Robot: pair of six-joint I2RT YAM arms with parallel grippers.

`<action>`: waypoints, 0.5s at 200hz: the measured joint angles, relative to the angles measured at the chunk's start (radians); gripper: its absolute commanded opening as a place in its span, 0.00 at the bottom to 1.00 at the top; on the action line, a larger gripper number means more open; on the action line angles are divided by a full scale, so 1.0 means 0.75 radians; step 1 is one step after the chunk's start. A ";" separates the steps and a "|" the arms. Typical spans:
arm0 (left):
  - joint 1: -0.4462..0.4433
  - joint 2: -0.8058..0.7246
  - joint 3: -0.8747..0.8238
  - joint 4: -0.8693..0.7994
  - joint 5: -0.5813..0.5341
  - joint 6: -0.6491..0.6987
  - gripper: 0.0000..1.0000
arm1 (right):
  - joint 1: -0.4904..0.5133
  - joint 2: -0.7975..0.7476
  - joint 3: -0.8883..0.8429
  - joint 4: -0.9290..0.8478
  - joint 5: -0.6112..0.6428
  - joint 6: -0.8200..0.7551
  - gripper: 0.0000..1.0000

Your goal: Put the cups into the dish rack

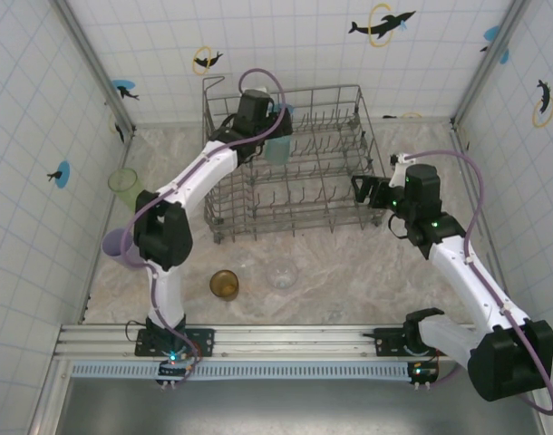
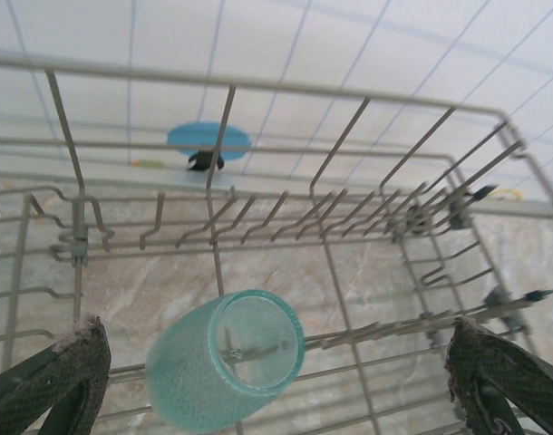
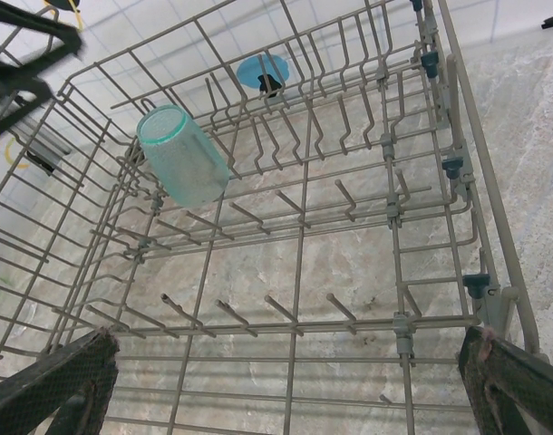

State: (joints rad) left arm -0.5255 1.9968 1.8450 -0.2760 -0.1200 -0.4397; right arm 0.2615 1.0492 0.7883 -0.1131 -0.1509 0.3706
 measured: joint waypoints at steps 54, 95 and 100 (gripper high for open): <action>0.000 -0.242 -0.191 -0.007 -0.063 -0.030 0.98 | 0.000 0.000 -0.010 -0.002 0.001 0.000 1.00; 0.000 -0.415 -0.440 -0.036 -0.137 -0.072 0.98 | 0.000 0.001 -0.050 0.008 -0.002 -0.001 1.00; 0.000 -0.438 -0.471 -0.046 -0.149 -0.081 0.98 | 0.000 0.001 -0.056 0.008 -0.003 0.001 1.00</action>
State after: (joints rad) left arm -0.5255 1.6684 1.4918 -0.3107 -0.2314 -0.5003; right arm 0.2615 1.0496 0.7464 -0.1070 -0.1532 0.3710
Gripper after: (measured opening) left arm 0.976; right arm 0.999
